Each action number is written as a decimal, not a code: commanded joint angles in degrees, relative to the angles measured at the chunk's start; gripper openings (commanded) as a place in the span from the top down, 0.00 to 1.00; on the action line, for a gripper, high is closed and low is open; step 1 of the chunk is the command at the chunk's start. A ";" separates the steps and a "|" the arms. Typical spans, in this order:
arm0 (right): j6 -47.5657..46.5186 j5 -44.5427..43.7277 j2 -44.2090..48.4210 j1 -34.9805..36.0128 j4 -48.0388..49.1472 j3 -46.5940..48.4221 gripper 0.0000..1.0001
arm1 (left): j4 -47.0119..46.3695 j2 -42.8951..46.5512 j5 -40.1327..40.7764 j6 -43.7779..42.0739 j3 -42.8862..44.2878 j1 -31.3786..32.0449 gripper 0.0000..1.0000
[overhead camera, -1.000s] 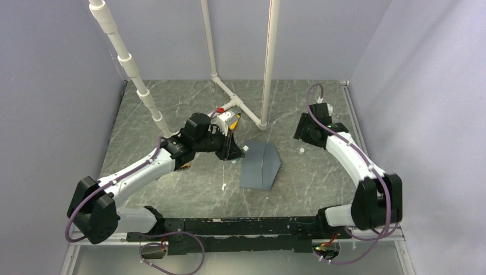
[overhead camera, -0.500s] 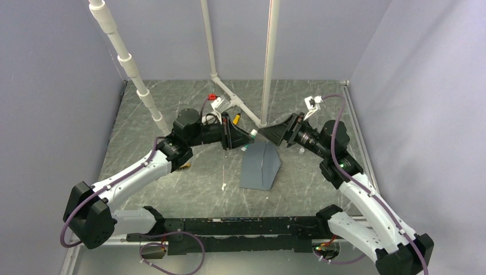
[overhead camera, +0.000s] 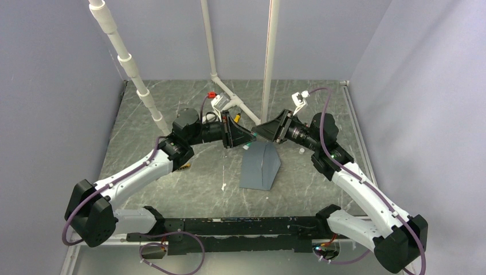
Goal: Place the letter into the envelope and seal it
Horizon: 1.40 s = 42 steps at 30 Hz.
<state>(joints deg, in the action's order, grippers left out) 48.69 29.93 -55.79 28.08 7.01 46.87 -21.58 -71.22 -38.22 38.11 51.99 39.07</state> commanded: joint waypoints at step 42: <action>-13.48 -2.40 5.60 4.01 3.94 0.44 0.19 | -3.56 5.77 21.62 5.08 1.62 -0.02 0.97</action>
<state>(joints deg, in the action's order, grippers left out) 38.30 30.92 -48.77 30.04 8.27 47.29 -14.79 -68.29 -25.45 37.17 54.48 39.05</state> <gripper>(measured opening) 0.850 0.203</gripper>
